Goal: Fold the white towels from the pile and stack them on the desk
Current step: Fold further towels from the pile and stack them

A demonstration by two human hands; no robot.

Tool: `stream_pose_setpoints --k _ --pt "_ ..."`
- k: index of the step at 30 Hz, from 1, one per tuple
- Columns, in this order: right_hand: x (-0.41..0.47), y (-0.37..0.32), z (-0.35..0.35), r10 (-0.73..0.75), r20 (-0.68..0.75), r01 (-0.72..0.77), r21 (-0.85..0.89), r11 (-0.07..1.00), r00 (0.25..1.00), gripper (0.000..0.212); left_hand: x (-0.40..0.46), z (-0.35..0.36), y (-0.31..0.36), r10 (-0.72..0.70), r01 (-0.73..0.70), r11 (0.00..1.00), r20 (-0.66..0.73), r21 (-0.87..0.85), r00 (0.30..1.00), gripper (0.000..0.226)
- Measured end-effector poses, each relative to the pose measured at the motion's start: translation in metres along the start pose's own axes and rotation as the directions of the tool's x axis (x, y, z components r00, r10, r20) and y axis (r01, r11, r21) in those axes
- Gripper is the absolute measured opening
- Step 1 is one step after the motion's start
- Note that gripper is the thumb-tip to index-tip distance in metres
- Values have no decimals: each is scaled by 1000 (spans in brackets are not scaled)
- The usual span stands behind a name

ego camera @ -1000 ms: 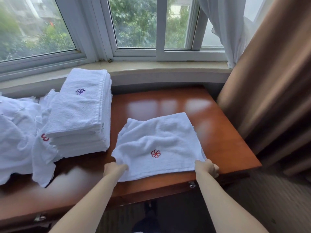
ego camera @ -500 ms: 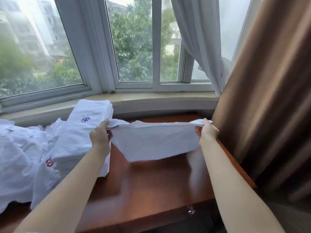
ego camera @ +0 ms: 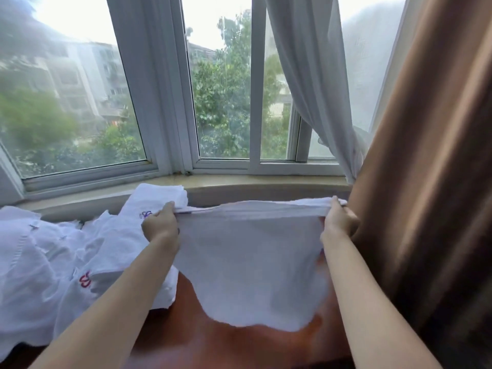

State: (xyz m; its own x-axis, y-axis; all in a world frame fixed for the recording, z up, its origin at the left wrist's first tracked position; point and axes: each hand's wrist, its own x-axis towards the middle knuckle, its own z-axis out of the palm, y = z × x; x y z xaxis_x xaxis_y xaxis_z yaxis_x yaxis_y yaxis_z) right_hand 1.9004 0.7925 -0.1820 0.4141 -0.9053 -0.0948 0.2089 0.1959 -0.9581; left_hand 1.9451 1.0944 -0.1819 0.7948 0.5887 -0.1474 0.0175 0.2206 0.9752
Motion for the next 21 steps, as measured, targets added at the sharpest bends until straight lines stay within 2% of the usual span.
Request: stream_pose_setpoints --k 4,8,10,12,15,17,18,21 --pt "13 22 8 107 -40 -110 -90 990 993 16 8 13 -22 -72 64 989 55 131 996 39" --pt "29 36 30 231 65 -214 -201 956 971 26 21 35 -31 -176 159 977 117 145 977 31" --pt "37 24 51 209 109 -193 -142 971 972 27 32 56 -12 -119 110 992 149 64 982 30" --pt "47 2 71 142 120 -139 -26 990 983 26 43 76 19 27 -16 997 156 -77 987 32" --pt "60 -30 91 40 113 -61 182 981 993 31 56 88 54 174 -133 948 121 -289 977 34" --pt "61 -31 94 39 96 -61 238 969 995 31 57 85 48 217 -192 954 89 -228 972 39" --pt "60 -23 94 56 57 -66 203 977 997 27 58 82 34 208 -194 970 82 -145 975 42" --pt "57 30 73 151 -62 -154 -46 987 987 15 50 62 -33 101 -105 984 36 146 994 50"
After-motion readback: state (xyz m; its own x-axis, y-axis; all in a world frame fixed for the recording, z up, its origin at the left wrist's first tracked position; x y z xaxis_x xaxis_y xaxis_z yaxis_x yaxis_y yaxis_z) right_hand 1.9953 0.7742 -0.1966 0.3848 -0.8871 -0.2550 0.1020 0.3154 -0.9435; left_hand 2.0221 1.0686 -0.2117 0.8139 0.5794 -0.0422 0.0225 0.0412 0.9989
